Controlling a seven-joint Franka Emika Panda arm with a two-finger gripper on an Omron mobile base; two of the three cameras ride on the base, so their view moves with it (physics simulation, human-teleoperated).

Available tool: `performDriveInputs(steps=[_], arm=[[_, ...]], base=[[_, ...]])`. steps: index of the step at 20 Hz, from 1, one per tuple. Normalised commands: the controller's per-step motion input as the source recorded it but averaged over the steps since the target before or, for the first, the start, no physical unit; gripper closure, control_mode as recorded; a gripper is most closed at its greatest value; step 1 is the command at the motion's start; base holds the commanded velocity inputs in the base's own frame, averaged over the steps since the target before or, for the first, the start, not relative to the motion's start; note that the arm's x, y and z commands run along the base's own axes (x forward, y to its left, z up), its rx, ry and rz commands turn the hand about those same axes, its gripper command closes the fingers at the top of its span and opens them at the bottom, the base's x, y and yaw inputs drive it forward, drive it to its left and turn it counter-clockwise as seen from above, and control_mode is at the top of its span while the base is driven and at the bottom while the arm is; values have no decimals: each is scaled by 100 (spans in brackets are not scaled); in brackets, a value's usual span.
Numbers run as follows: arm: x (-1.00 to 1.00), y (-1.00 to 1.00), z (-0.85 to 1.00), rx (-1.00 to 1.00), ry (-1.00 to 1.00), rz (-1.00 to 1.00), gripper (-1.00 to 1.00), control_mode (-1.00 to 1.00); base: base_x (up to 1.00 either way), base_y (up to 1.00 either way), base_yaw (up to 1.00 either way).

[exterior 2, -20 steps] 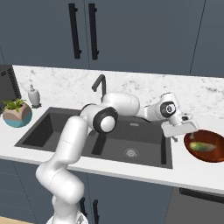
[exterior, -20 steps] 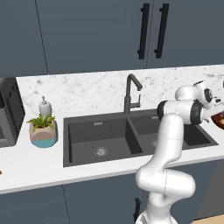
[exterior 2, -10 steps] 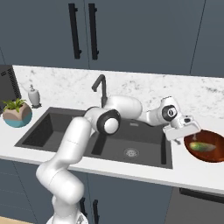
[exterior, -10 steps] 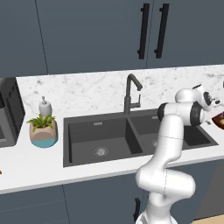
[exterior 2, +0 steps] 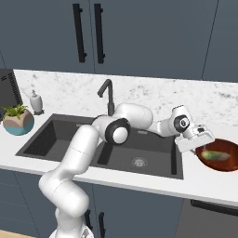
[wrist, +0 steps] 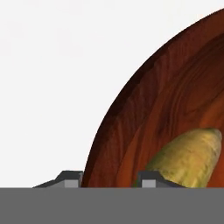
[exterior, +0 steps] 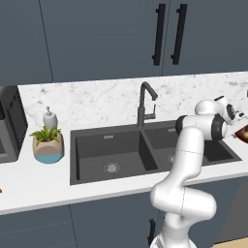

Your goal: Pick the cucumber from the sink and place it in the bowl. Then pick the bowl and place it in the microwave. Then close the microwave door and press the start button.

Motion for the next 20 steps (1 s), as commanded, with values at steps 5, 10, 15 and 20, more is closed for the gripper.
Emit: performDriveInputs(steps=[5, 10, 15, 20], arm=[[0, 2, 0, 0, 0, 2, 100, -100], [-23, 2, 0, 0, -5, 4, 100, -100], [-52, 17, 0, -1, -2, 2, 100, -100], [-44, 26, 1, -4, 0, 1, 100, -100]], base=[[0, 0, 0], [0, 0, 0], [0, 0, 0], [0, 0, 0]])
